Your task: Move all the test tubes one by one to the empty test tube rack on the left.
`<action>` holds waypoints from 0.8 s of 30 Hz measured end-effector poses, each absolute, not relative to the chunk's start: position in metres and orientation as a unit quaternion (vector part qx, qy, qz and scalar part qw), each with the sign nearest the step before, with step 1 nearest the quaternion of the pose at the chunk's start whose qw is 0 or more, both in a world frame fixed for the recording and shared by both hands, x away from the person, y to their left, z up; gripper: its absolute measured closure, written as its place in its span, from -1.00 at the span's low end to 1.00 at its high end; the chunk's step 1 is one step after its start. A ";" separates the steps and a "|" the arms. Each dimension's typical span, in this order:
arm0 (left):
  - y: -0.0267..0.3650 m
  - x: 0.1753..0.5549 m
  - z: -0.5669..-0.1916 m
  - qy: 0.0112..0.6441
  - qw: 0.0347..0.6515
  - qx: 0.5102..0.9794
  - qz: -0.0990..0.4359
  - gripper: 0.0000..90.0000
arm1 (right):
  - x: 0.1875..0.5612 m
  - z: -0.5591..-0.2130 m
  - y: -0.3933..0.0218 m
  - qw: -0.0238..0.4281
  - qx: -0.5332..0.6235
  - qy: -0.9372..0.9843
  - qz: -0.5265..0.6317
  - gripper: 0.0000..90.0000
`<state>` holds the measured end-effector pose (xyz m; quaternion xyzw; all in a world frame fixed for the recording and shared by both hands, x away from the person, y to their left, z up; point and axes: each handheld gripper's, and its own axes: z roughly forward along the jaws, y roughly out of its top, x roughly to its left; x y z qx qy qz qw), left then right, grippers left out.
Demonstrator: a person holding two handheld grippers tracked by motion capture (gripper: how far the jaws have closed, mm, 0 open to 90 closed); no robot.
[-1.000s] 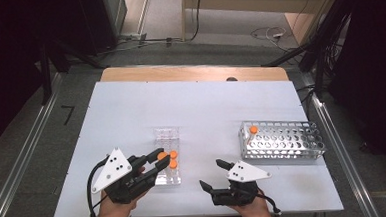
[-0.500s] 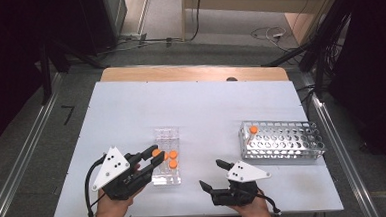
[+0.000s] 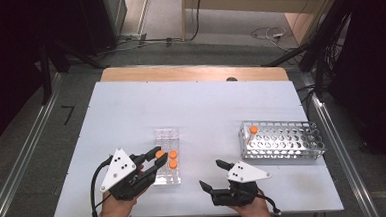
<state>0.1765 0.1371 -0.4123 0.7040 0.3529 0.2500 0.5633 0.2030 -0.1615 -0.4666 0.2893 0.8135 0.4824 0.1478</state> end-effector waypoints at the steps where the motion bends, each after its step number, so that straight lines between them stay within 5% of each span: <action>1: 0.137 0.177 -0.413 0.352 0.562 0.705 0.250 0.55 | 0.203 -0.467 -0.162 0.147 0.289 0.814 0.482 -0.59; 24: 0.133 0.181 -0.422 0.357 0.555 0.712 0.237 0.44 | 0.203 -0.468 -0.161 0.148 0.289 0.815 0.479 -0.59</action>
